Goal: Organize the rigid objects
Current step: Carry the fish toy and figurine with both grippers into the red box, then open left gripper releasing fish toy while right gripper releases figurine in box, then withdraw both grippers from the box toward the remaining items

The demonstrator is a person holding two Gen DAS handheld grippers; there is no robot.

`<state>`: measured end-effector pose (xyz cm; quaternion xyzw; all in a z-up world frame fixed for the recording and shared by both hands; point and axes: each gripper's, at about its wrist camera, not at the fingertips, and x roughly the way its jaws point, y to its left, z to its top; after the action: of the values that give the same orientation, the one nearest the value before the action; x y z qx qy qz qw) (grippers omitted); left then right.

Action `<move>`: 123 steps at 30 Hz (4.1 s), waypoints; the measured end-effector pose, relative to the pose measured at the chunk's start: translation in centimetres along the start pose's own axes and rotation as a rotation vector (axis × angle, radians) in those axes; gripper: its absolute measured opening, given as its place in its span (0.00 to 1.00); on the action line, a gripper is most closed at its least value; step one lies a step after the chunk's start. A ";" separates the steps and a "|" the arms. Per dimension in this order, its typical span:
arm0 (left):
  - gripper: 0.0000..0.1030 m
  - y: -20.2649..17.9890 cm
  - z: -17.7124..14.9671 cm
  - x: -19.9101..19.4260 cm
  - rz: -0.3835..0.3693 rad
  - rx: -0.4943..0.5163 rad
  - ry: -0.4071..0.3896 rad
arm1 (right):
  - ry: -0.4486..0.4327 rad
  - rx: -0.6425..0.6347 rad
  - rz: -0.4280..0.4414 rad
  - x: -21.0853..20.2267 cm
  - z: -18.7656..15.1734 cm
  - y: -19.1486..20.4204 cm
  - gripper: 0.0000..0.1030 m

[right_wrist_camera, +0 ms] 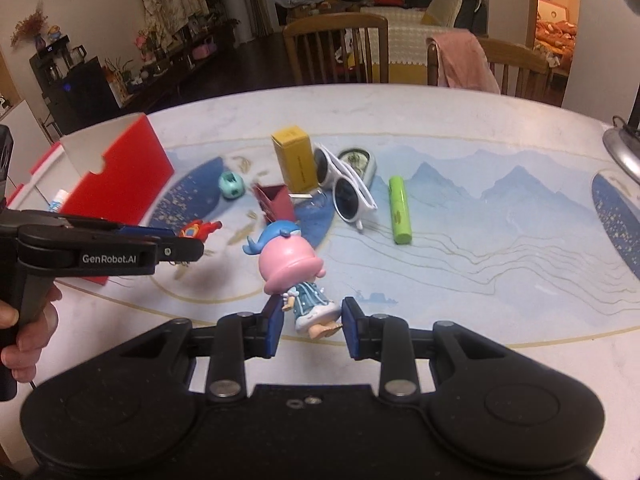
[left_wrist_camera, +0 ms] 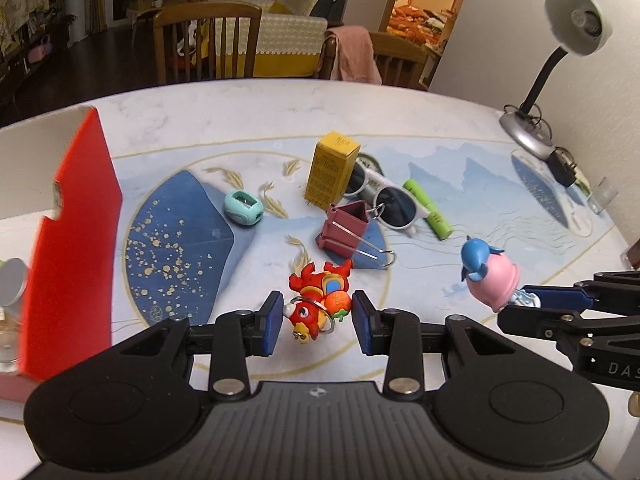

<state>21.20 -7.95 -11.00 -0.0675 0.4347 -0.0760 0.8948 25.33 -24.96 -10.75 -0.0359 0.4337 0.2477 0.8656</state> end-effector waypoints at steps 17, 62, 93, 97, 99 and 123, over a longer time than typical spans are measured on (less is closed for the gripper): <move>0.35 3.8 1.4 -9.5 0.028 0.015 -0.106 | -0.105 -0.079 0.003 -4.1 3.8 7.6 0.29; 0.35 30.4 5.3 -7.4 0.242 -0.012 -0.002 | 0.000 -0.332 -0.020 12.2 12.2 30.0 0.29; 0.35 31.0 6.6 2.9 0.196 0.064 0.292 | 0.220 -0.469 -0.055 21.4 12.2 33.1 0.26; 0.36 31.1 6.4 3.0 0.190 0.056 0.301 | 0.222 -0.467 -0.056 21.5 12.2 33.0 0.27; 0.36 31.1 6.4 3.0 0.187 0.050 0.305 | 0.219 -0.466 -0.050 21.4 12.2 33.0 0.29; 0.54 29.6 6.2 -4.9 0.182 0.023 0.159 | 0.088 -0.371 0.068 14.0 13.0 31.6 0.50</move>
<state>25.37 22.37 -8.95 -0.0113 0.5077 -0.0048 0.8614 27.38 11.82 -8.61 -0.1911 0.4191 0.3510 0.8153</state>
